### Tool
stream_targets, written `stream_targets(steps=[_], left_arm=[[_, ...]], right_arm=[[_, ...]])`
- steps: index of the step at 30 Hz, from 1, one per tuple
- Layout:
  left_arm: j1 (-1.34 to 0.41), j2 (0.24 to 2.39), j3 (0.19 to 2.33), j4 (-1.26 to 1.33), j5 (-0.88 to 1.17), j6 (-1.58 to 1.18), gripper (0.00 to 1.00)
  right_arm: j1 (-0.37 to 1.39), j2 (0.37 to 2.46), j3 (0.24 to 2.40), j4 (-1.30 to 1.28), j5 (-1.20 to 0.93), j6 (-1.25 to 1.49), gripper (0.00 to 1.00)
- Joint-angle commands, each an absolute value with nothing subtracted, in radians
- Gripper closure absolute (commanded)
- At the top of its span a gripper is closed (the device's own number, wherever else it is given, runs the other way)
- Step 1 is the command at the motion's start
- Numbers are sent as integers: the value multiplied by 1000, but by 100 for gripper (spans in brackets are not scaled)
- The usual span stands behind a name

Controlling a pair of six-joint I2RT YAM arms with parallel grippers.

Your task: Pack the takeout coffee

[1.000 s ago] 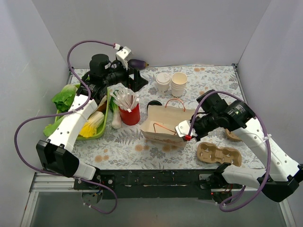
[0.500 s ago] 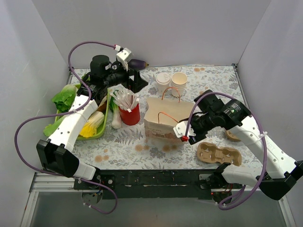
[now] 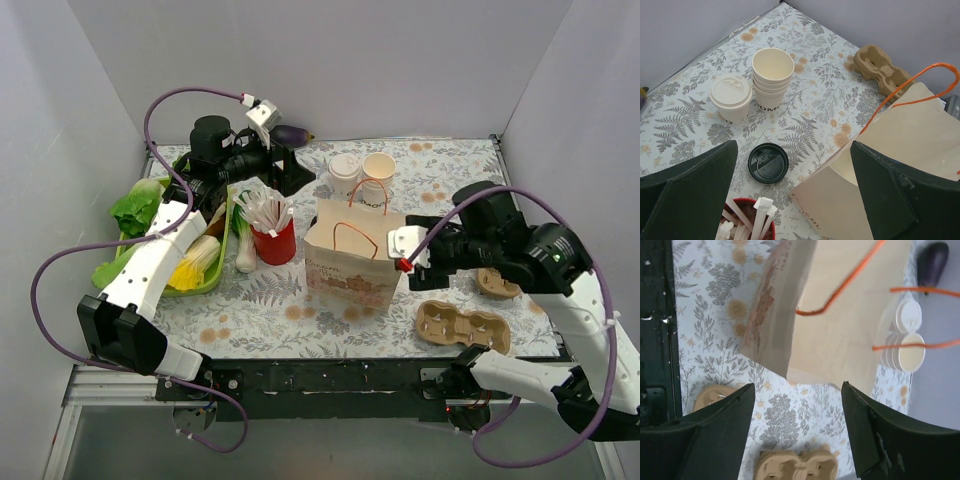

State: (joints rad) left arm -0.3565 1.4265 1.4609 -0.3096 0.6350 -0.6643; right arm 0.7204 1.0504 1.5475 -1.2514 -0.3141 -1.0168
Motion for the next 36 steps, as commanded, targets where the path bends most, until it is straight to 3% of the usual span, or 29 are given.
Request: stream_targets(steps=[1, 4, 9, 16, 24, 36], left_arm=[[-359, 1411, 1459, -276, 667, -695, 2], [-360, 1411, 1450, -261, 683, -715, 2], [-360, 1410, 1424, -233, 707, -742, 3], [-365, 1381, 1373, -198, 718, -753, 3], [-380, 1358, 1302, -152, 724, -791, 2], [-379, 1365, 1272, -109, 724, -815, 3]], right_arm=[[669, 956, 1560, -1161, -94, -743, 23], [580, 849, 1429, -1131, 23, -718, 20], [563, 776, 1202, -1242, -49, -643, 23], [520, 799, 993, -1298, -74, -666, 34], [427, 893, 850, -1301, 26, -802, 45], [379, 991, 744, -1241, 54, -856, 46]])
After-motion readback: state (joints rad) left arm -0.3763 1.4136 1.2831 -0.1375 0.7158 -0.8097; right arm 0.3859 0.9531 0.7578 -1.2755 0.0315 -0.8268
